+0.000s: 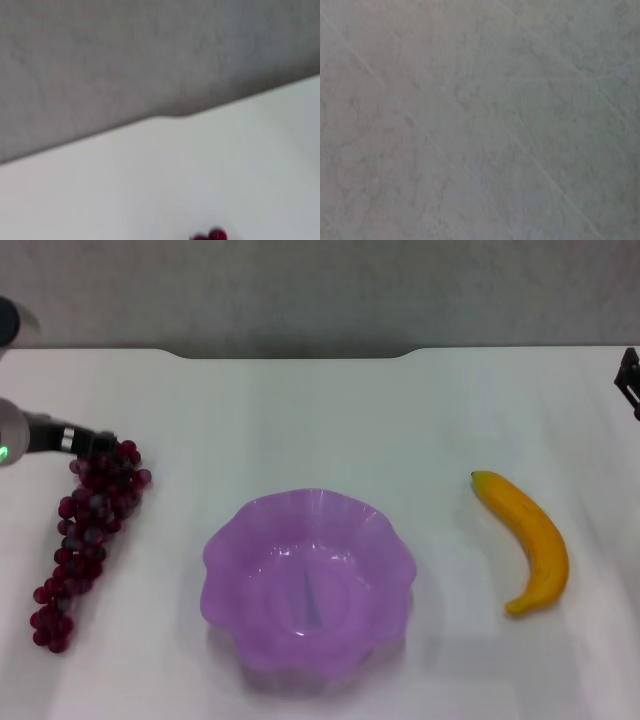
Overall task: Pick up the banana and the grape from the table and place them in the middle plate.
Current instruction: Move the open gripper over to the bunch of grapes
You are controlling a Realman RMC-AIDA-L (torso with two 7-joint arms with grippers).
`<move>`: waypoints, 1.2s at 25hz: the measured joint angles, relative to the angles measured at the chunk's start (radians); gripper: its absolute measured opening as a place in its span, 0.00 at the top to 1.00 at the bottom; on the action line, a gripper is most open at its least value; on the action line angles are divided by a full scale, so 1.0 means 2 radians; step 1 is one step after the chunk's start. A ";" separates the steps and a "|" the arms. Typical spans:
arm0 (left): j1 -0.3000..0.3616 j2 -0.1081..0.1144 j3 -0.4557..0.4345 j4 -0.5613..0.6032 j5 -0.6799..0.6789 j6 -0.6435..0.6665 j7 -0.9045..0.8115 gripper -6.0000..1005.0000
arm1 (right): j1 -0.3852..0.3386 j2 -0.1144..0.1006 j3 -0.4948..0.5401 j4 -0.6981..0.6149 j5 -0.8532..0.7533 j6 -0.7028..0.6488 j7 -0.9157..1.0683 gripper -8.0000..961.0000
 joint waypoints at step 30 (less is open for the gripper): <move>-0.056 -0.001 0.002 0.174 0.026 0.019 -0.024 0.13 | 0.000 0.001 -0.001 -0.003 0.000 0.000 0.000 0.07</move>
